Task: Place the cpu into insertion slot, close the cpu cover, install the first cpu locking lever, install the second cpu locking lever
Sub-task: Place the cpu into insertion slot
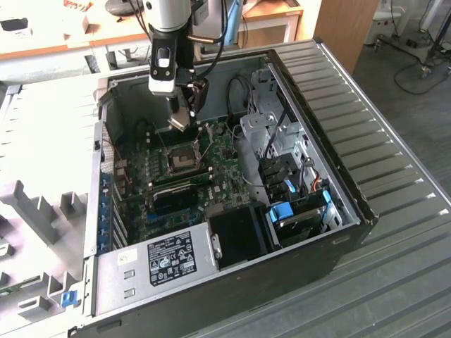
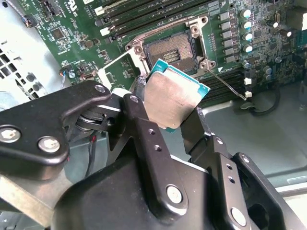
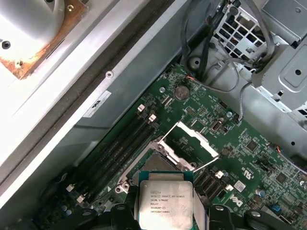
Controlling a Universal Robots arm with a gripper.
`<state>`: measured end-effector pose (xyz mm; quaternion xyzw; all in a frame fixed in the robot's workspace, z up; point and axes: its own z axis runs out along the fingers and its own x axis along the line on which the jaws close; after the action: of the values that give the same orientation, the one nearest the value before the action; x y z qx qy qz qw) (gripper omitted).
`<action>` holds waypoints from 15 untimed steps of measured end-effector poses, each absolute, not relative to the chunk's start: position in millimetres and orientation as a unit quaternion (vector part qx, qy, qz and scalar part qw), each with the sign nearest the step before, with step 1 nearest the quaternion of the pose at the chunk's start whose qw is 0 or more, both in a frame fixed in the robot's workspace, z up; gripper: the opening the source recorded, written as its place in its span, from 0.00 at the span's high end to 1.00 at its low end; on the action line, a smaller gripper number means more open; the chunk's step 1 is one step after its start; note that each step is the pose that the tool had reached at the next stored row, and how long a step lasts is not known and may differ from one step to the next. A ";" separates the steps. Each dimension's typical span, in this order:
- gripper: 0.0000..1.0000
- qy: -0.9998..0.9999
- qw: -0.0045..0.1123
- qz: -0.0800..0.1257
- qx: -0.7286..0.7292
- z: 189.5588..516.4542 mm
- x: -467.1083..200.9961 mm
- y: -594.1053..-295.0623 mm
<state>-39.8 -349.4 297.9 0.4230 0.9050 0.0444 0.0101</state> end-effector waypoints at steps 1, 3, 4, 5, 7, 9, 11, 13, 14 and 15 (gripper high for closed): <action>0.46 0.903 0.010 0.044 0.426 297.9 -39.8 -349.4; 0.46 0.897 0.011 0.044 0.439 297.8 -39.8 -349.4; 0.46 0.895 0.011 0.044 0.444 297.8 -39.8 -349.4; 0.46 0.894 0.011 0.044 0.445 297.8 -39.8 -349.4; 0.46 0.894 0.011 0.044 0.445 297.8 -39.8 -349.4; 0.46 0.894 0.011 0.044 0.445 297.8 -39.8 -349.4; 0.46 0.894 0.011 0.044 0.446 297.8 -39.8 -349.4; 0.46 0.888 0.012 0.044 0.458 297.6 -39.8 -349.4; 0.46 0.884 0.012 0.044 0.466 297.5 -39.8 -349.4; 0.46 0.881 0.012 0.044 0.470 297.5 -39.8 -349.4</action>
<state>-39.8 -349.4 297.5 0.4702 0.8814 0.0439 0.0124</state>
